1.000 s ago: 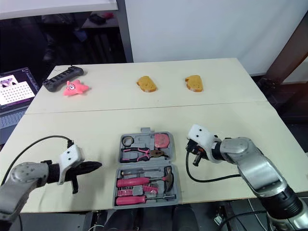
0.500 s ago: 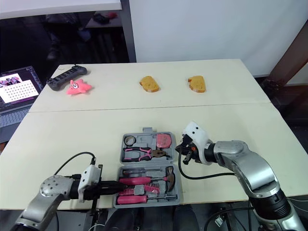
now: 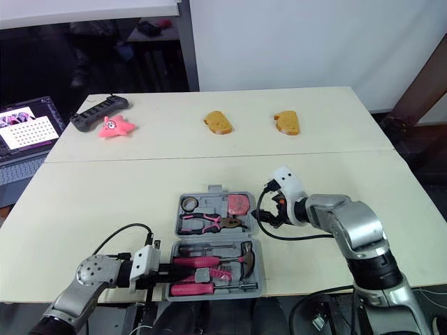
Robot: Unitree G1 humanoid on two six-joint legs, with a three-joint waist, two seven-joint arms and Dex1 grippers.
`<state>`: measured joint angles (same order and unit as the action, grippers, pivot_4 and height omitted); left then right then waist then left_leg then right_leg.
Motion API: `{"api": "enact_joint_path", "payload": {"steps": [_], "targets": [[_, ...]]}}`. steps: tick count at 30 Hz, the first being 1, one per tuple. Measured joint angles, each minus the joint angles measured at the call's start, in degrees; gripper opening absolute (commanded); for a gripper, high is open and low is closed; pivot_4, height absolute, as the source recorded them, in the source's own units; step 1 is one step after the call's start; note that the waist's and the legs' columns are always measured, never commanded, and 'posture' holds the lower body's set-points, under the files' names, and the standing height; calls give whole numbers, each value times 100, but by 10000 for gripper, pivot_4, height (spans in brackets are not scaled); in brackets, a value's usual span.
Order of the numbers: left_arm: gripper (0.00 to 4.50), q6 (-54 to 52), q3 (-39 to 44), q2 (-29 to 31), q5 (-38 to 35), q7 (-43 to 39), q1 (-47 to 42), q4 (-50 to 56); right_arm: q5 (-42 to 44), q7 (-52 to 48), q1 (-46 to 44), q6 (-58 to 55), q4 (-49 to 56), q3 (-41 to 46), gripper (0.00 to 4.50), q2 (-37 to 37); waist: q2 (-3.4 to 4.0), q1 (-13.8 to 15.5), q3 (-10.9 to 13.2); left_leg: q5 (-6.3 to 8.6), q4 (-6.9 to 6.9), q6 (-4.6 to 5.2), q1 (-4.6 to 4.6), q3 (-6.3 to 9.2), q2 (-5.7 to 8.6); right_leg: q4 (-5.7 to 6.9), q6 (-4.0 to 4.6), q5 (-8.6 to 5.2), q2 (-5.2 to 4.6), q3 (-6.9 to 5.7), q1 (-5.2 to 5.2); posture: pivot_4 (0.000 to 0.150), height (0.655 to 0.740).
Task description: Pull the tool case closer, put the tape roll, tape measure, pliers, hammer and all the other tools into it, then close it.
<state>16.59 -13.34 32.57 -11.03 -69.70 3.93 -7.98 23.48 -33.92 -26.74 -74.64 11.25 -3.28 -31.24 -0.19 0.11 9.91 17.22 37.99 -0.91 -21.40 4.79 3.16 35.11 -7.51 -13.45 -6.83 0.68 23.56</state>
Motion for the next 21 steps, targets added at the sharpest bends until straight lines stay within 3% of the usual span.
{"api": "enact_joint_path", "payload": {"steps": [10, 21], "targets": [[0, -279, -142, 360, 95, 92, -18, 487, 185, -92, -1208, -44, -2614, 409, 44343, 759, 11, -117, -1, 0, -8, 0, -1, 2, 1, 14, -10, 6, 6, 0, 11, 1500, 7400], [0, -1028, -158, 675, 86, 106, -77, 1040, 439, -274, -1398, 133, -3483, 727, 44343, 1429, 15, -134, 1, 0, -12, 0, -9, -2, 2, 29, -10, 6, 10, 7, 33, 1500, 7400]]}}
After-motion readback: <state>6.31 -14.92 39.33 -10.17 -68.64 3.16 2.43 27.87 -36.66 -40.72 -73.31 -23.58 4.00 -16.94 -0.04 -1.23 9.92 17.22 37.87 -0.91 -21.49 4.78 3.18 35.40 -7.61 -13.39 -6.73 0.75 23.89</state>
